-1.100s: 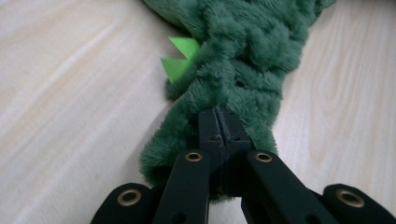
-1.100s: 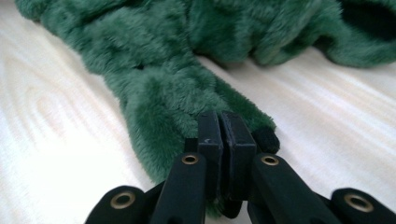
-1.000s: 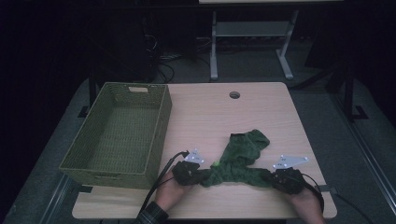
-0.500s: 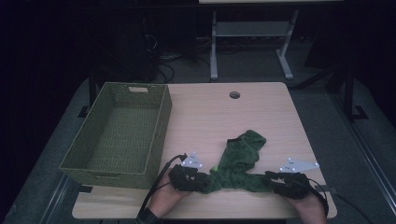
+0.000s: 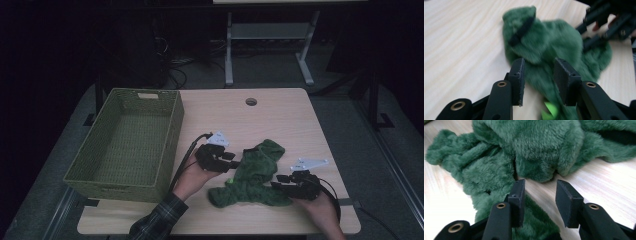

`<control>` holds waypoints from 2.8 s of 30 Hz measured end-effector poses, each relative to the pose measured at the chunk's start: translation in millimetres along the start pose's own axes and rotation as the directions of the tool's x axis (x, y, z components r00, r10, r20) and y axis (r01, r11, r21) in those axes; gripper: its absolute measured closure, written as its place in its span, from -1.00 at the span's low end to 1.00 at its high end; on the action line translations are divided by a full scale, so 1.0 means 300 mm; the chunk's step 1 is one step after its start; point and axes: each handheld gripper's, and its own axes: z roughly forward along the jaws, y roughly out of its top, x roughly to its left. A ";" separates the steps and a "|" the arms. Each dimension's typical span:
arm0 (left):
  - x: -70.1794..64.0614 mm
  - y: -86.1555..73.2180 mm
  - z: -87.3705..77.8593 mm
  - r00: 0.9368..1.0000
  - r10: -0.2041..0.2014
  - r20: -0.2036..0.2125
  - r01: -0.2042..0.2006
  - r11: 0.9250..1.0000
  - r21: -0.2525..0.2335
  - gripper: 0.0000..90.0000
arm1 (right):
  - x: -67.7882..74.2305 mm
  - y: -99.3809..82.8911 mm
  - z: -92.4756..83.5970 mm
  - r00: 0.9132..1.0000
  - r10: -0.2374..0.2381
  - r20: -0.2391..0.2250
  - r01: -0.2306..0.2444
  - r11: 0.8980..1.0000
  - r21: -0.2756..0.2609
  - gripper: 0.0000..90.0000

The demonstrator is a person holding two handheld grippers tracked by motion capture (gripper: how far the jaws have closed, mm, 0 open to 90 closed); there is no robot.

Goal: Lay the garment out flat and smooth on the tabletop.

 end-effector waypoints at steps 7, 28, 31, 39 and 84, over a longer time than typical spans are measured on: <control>0.052 0.069 0.074 0.999 0.026 0.035 -0.025 0.999 -0.020 0.16 | 0.007 0.018 0.028 1.000 0.010 -0.019 -0.010 1.000 0.015 0.31; 0.091 0.056 0.066 0.999 0.001 0.044 0.001 0.999 -0.041 0.83 | -0.007 0.068 -0.018 0.994 -0.035 0.104 0.039 0.999 -0.029 0.89; 0.098 0.025 0.014 1.000 -0.029 0.002 0.029 0.998 -0.060 0.85 | -0.019 0.105 -0.046 0.989 -0.059 0.133 0.068 0.996 -0.059 0.89; 0.097 -0.108 -0.043 0.989 -0.124 -0.086 0.120 0.991 -0.060 0.85 | -0.017 0.188 -0.014 0.982 -0.121 0.144 0.131 0.990 -0.061 0.72; 0.115 -0.161 -0.030 0.980 -0.130 -0.148 0.124 0.991 -0.045 0.84 | -0.176 0.287 0.133 0.992 0.043 0.120 -0.039 0.998 -0.039 1.00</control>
